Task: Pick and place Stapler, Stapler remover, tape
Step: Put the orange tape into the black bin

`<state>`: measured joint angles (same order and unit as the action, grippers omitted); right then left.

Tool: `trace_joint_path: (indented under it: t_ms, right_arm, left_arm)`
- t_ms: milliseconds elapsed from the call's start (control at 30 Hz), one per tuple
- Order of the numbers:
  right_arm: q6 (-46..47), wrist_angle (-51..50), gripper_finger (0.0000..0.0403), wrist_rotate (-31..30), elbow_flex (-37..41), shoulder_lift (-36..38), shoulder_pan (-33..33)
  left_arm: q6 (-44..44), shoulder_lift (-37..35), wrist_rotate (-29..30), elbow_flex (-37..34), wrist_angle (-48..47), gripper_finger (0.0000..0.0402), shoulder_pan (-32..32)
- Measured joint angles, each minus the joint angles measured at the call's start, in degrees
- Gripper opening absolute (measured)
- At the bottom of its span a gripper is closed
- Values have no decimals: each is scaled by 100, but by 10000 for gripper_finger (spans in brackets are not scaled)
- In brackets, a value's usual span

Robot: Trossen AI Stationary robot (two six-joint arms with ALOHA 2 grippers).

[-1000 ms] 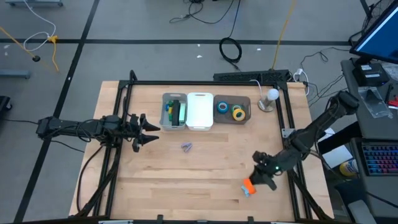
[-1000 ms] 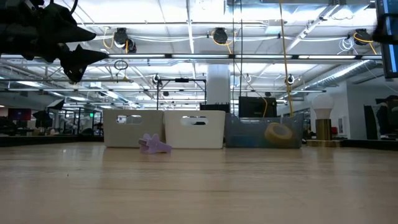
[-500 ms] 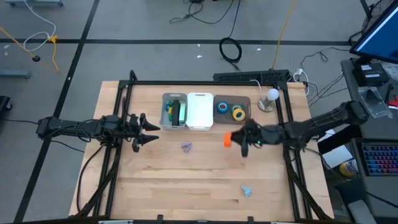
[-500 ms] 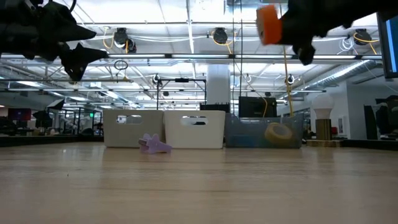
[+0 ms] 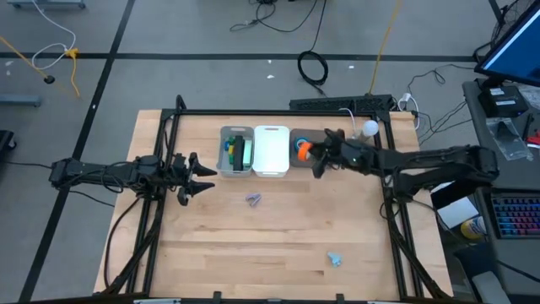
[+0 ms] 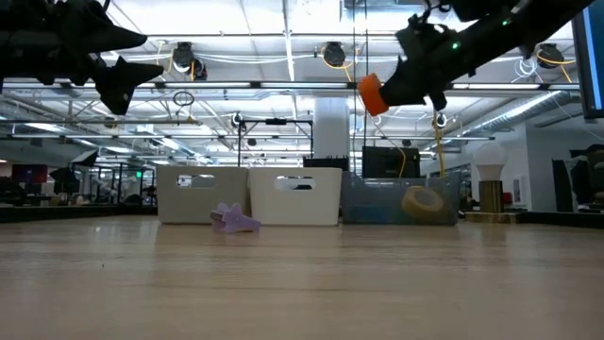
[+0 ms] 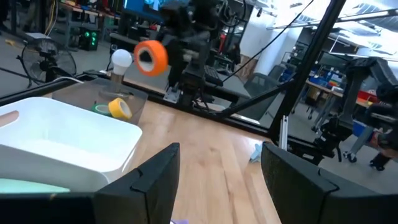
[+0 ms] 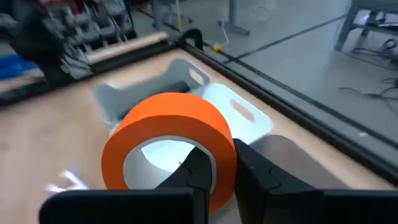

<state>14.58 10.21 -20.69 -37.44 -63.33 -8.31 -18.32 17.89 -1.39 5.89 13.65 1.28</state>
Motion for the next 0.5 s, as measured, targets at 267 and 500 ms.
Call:
trace_joint_path:
  t_ms: [267,500]
  right_arm:
    - [-650,-467,31,541,-301,-919,-859]
    - [-925,-515,31,754,-442,-1531,-1504]
  left_arm:
    - [-36,0,2,0,2,225,-13]
    - [-118,0,28,0,-5,225,-14]
